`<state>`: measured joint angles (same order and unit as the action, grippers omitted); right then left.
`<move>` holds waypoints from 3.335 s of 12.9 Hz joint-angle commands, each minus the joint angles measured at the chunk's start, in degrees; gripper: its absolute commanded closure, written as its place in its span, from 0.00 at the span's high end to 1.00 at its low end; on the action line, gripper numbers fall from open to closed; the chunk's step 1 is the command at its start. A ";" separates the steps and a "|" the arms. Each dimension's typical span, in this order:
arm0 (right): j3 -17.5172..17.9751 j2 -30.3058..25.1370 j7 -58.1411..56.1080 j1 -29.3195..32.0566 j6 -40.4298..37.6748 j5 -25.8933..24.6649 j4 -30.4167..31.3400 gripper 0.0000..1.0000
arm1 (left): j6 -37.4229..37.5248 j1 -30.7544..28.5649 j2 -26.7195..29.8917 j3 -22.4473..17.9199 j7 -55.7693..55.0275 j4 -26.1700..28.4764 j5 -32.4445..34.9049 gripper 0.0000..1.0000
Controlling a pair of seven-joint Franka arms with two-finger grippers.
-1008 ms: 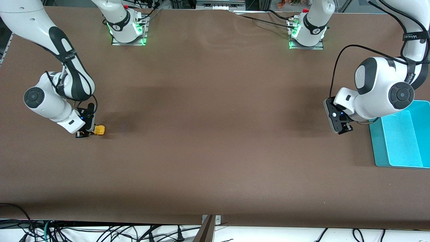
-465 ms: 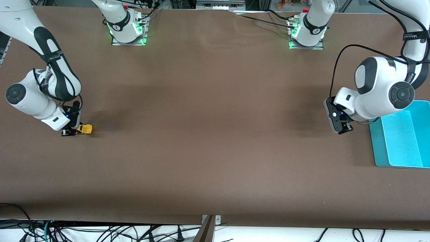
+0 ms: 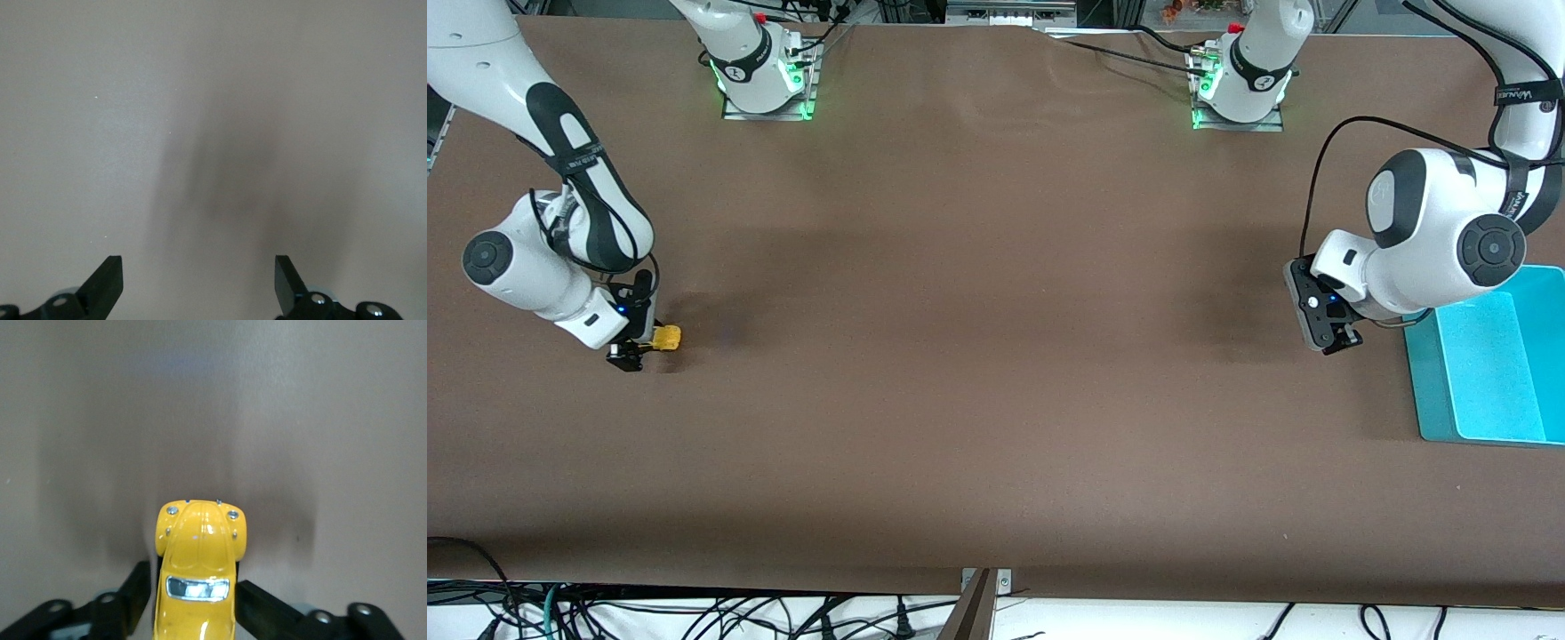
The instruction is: Wind and store yellow beetle car
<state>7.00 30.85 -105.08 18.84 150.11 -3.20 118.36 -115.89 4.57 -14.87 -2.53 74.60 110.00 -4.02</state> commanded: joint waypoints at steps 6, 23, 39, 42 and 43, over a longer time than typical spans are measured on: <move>2.40 0.62 -1.01 1.29 -2.02 1.71 -1.29 1.00 | -1.00 -0.08 1.60 0.15 0.98 1.88 0.86 1.00; 3.54 -0.17 0.22 1.29 -6.68 1.80 -4.36 1.00 | -16.46 -4.47 0.99 -1.07 21.88 10.67 1.12 1.00; 6.27 -27.67 51.13 -4.15 -32.93 1.80 -9.98 1.00 | -33.34 -12.56 -11.23 -6.17 35.26 11.02 0.51 1.00; 6.27 -30.84 71.70 -6.70 -41.11 1.80 -12.70 1.00 | -36.15 -12.56 -12.81 -6.17 35.17 10.94 -0.71 1.00; 6.27 -31.54 77.16 -7.15 -43.57 1.80 -13.58 1.00 | -36.50 -12.56 -13.34 -6.17 35.26 10.94 -2.12 1.00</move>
<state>13.51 0.54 -36.93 12.53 110.82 -2.05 106.46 -150.84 -7.57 -27.30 -8.91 109.37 120.87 -4.37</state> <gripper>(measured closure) 0.000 0.000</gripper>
